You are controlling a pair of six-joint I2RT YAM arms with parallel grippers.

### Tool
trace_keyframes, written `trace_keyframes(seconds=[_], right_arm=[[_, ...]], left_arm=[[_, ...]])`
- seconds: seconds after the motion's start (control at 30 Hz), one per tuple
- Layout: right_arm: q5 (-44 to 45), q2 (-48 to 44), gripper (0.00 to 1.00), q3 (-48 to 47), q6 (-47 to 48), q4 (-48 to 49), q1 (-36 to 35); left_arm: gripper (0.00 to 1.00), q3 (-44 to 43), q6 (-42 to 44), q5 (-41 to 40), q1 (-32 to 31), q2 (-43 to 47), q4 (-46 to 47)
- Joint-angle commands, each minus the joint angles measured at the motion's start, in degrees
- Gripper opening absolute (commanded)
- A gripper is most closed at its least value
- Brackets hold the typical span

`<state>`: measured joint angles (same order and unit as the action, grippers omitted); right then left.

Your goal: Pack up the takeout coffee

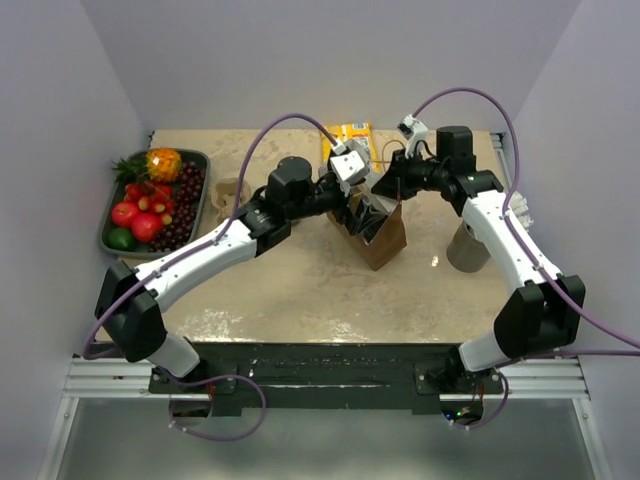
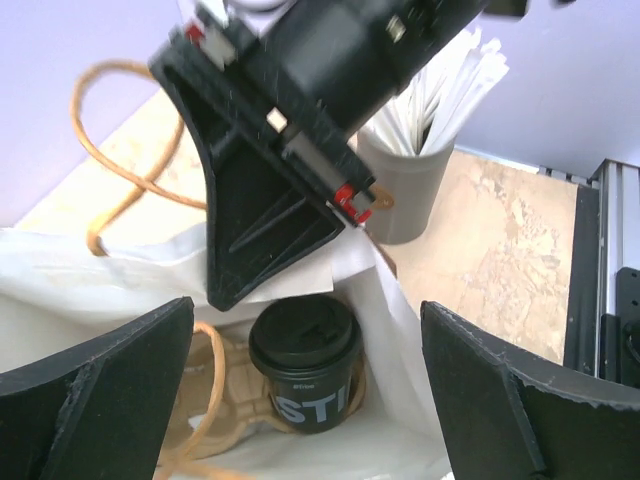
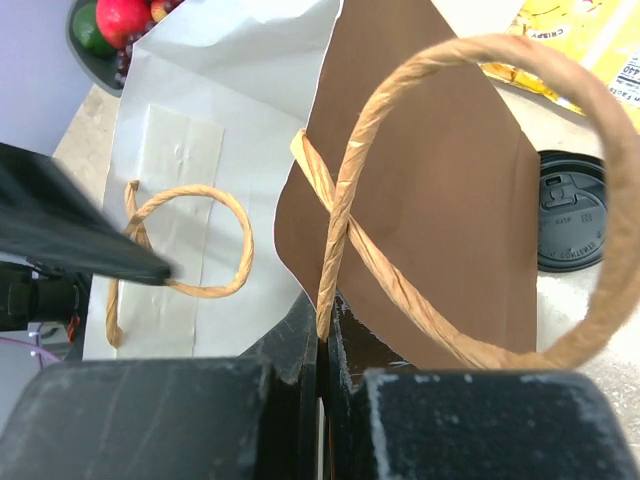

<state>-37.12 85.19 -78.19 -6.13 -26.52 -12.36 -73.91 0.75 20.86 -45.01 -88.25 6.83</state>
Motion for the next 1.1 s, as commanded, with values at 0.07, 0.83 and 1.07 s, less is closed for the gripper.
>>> trace_keyframes(seconds=[0.07, 0.83, 1.07], right_arm=[[0.12, 2.61, 0.0, -1.17, 2.26, -4.15, 1.55], [0.21, 2.53, 0.45, -3.72, 4.55, -4.77, 3.04], [-0.14, 2.35, 0.45, -3.63, 4.64, -4.5, 3.04]], left_arm=[[0.99, -4.84, 2.76, 1.64, 0.28, 4.05, -1.91], [0.92, -21.08, -4.09, -7.08, 16.26, -5.69, -17.45], [0.84, -25.85, -6.72, 2.77, 19.17, -11.42, -19.66]])
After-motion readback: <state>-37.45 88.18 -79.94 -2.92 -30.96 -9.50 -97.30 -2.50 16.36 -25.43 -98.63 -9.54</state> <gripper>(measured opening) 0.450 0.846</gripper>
